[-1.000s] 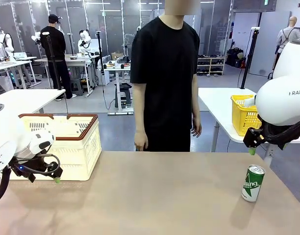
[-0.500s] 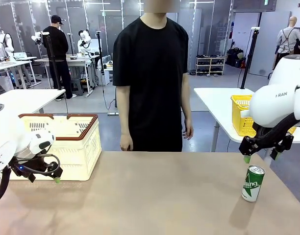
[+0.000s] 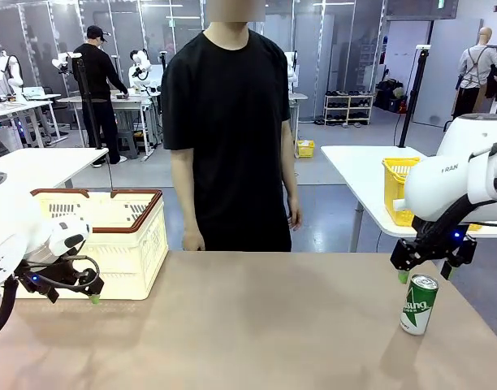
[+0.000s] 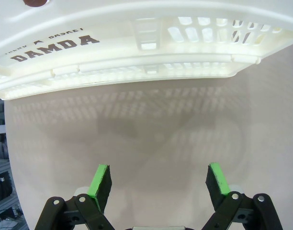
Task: Place the drinks into the Shopping basket.
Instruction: Pick up one drink and place it into the Shopping basket.
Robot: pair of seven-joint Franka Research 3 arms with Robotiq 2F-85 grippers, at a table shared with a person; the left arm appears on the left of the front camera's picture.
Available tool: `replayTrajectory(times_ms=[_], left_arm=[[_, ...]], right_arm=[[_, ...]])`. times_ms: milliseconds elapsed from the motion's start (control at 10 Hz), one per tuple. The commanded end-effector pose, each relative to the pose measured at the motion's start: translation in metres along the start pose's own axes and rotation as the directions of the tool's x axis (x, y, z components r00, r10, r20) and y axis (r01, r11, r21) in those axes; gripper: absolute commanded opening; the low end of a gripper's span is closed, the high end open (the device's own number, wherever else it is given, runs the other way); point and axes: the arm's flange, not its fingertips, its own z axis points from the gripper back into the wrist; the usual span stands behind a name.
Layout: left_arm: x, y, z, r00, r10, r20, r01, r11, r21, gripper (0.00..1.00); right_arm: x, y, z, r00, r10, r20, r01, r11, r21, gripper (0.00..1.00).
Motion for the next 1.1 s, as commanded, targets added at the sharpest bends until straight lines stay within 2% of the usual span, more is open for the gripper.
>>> replayTrajectory(times_ms=[0,200,500,700,800,900,1000], left_arm=[[0.0,0.0,0.0,1.0,0.014,-0.002,-0.014,1.0,0.0,1.0],[0.0,0.0,0.0,1.0,0.014,-0.002,-0.014,1.0,0.0,1.0],[0.0,0.0,0.0,1.0,0.014,-0.002,-0.014,1.0,0.0,1.0],[0.0,0.0,0.0,1.0,0.014,-0.002,-0.014,1.0,0.0,1.0],[0.0,0.0,0.0,1.0,0.014,-0.002,-0.014,1.0,0.0,1.0],[0.0,0.0,0.0,1.0,0.014,-0.002,-0.014,1.0,0.0,1.0],[0.0,0.0,0.0,1.0,0.014,-0.002,-0.014,1.0,0.0,1.0]], right_arm=[[0.007,-0.006,-0.012,1.0,0.011,0.008,-0.011,1.0,0.024,1.0],[0.01,-0.009,-0.025,1.0,0.001,-0.011,0.0,0.999,0.052,1.0],[0.012,-0.01,-0.036,0.999,-0.032,-0.03,0.033,0.999,0.01,1.0],[0.011,-0.011,-0.039,1.0,-0.026,-0.003,0.026,1.0,0.017,1.0],[0.01,-0.012,-0.039,0.999,-0.028,0.02,0.028,1.0,-0.002,0.82],[0.009,-0.013,-0.038,0.999,-0.03,0.024,0.03,0.999,0.015,0.81],[0.008,-0.013,-0.038,0.999,-0.031,0.018,0.031,0.999,0.02,0.63]])
